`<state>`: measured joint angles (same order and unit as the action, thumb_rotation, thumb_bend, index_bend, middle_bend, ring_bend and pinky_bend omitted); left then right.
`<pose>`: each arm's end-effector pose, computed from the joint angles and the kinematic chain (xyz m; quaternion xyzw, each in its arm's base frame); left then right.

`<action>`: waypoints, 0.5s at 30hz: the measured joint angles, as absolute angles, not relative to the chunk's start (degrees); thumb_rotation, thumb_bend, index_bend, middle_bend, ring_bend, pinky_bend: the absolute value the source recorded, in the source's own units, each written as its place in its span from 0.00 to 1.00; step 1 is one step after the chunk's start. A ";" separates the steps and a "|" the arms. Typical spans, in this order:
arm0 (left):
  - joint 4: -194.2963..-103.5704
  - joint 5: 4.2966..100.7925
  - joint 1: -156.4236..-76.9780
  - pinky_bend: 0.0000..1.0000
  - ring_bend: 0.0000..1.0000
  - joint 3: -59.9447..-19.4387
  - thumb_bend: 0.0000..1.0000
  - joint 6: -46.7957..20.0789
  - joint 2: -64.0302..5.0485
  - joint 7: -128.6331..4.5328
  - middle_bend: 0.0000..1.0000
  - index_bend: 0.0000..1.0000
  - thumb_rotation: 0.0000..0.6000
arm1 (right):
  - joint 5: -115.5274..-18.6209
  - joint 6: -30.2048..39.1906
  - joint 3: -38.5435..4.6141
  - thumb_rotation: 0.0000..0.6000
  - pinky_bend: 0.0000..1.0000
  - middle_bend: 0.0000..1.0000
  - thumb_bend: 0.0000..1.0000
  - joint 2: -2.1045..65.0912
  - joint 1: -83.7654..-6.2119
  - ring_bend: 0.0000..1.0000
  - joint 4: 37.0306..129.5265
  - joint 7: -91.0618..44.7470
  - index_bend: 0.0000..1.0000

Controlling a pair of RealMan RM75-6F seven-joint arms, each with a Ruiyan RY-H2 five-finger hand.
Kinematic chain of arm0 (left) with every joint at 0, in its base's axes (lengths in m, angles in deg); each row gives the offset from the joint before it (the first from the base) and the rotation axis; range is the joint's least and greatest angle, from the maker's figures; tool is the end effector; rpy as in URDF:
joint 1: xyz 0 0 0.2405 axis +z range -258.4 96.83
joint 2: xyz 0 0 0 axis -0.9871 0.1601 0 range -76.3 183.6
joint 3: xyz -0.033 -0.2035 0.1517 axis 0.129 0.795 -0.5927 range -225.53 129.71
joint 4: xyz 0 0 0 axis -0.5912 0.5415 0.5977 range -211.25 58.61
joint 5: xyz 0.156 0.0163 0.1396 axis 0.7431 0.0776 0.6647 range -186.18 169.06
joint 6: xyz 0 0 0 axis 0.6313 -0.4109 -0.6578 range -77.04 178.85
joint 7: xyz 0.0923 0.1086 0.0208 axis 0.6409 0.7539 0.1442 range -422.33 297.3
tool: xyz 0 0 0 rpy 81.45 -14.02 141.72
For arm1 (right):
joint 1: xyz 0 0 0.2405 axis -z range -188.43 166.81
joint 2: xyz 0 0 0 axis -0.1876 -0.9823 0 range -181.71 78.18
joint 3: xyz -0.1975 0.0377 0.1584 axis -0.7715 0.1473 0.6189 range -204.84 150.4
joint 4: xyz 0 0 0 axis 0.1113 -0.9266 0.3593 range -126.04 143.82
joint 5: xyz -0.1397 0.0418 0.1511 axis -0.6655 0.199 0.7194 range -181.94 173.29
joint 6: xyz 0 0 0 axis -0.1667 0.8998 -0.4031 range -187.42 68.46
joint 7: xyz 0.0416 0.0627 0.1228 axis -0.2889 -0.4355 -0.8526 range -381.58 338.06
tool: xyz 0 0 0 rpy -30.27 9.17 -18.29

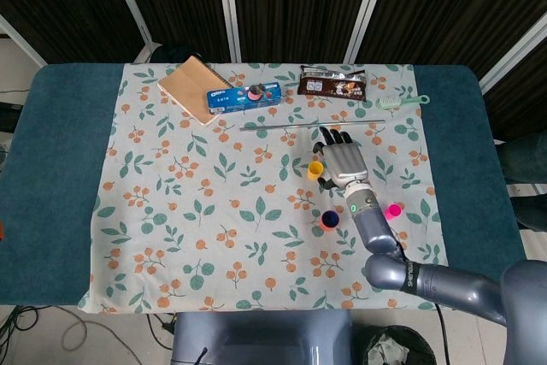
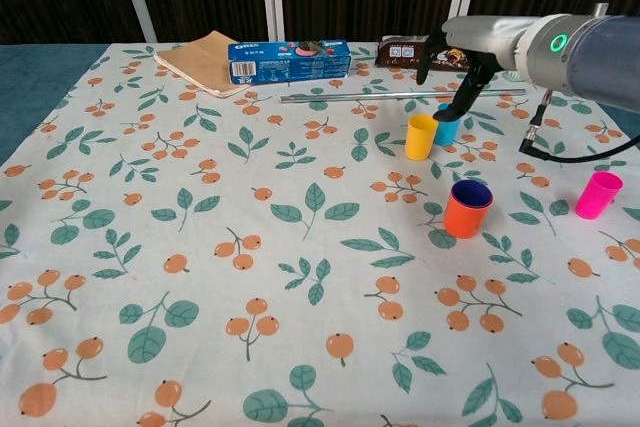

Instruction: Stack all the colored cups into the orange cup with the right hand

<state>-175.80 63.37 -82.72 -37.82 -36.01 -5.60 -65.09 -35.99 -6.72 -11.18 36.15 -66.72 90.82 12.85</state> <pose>-0.3204 0.1845 0.2082 -0.4610 -0.4291 -0.4088 0.6604 -0.1139 -0.4099 0.0021 0.6973 -0.4293 0.3098 0.4832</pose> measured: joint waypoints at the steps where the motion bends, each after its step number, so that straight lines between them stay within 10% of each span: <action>1: -175.78 63.29 -82.74 0.12 0.01 -37.79 0.39 -35.99 -5.61 -65.11 0.03 0.14 1.00 | -35.52 -7.10 -11.26 1.00 0.10 0.00 0.36 36.66 -66.96 0.03 89.87 12.93 0.31; 15: -175.65 62.94 -82.77 0.12 0.01 -37.66 0.39 -35.95 -5.68 -64.90 0.03 0.14 1.00 | -34.25 -10.41 -12.26 1.00 0.10 0.00 0.36 40.76 -68.49 0.03 82.81 12.11 0.34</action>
<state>-175.65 62.94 -82.77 -37.66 -35.95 -5.68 -64.90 -34.25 -10.41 -12.26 40.76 -68.49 82.81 12.11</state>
